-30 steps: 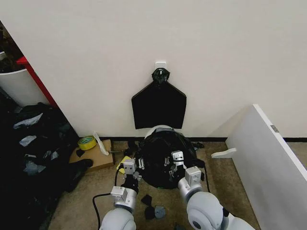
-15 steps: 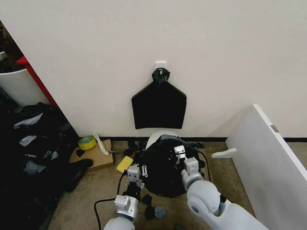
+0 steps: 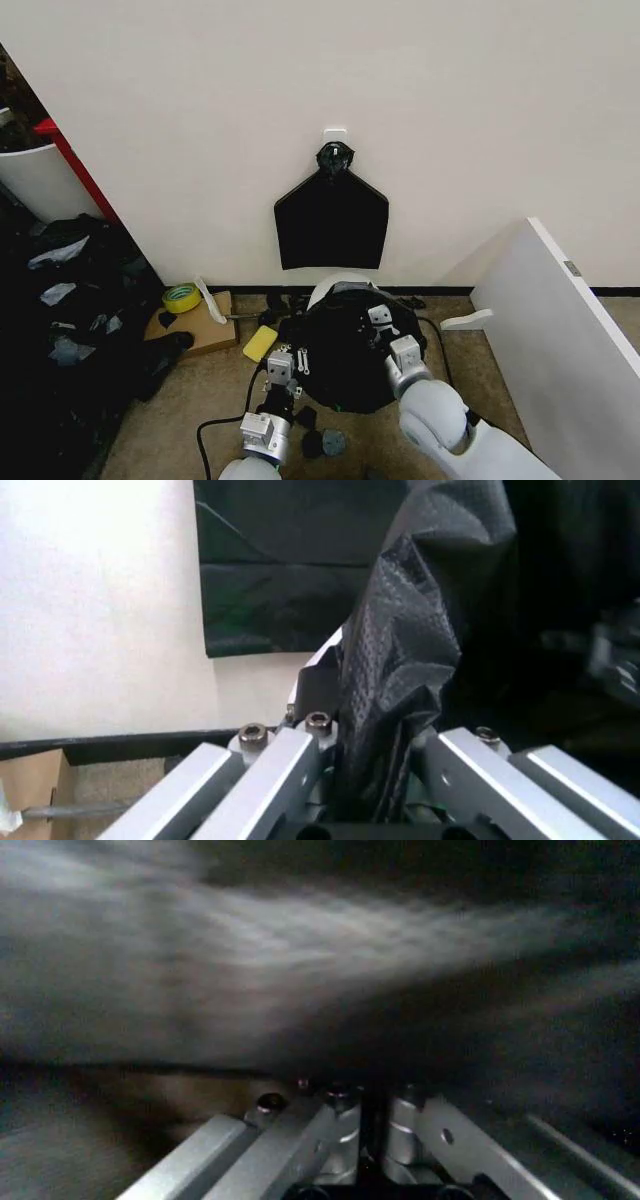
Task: Place the garbage bag over the trash bin.
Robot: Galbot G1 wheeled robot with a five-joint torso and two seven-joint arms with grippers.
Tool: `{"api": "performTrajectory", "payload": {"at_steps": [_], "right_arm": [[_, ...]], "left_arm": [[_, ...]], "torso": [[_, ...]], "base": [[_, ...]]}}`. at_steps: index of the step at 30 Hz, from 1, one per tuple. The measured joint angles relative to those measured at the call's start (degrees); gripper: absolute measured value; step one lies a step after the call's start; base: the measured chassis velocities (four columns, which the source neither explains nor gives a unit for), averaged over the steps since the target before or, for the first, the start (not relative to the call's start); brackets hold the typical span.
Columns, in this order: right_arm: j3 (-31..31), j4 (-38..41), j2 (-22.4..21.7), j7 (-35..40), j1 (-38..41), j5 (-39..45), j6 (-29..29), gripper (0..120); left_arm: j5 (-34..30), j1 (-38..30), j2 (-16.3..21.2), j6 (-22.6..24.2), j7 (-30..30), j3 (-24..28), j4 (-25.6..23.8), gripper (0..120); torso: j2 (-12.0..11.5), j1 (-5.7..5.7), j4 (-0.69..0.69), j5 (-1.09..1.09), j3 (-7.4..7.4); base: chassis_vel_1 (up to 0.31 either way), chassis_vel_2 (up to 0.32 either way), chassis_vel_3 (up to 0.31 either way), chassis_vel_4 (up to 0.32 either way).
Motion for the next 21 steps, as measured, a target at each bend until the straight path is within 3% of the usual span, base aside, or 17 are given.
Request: {"api": "performTrajectory", "payload": {"at_steps": [5,10,21], "right_arm": [[-1.37,2.45,-0.20,1.46,-1.30,5.98,-3.69,0],[-2.26,1.90,0.44,4.05,-0.24,9.02,-11.20,0],[-3.30,-1.98,2.27,5.98,3.86,7.53,-18.07,0]], "left_arm": [[-0.08,-0.39,0.12,0.00,0.04,-0.11,0.05,1],[0.02,0.12,0.43,-0.01,0.20,0.02,-0.60,1],[1.15,2.20,0.62,-0.19,0.39,0.87,-1.79,1]], "torso": [[0.00,0.00,0.00,-0.01,0.00],[0.00,0.00,0.00,0.00,0.00],[0.00,0.00,0.01,0.00,0.00]], "base": [[0.000,0.000,0.000,0.000],[0.000,0.000,0.000,0.000],[0.000,0.000,0.000,0.000]]}}
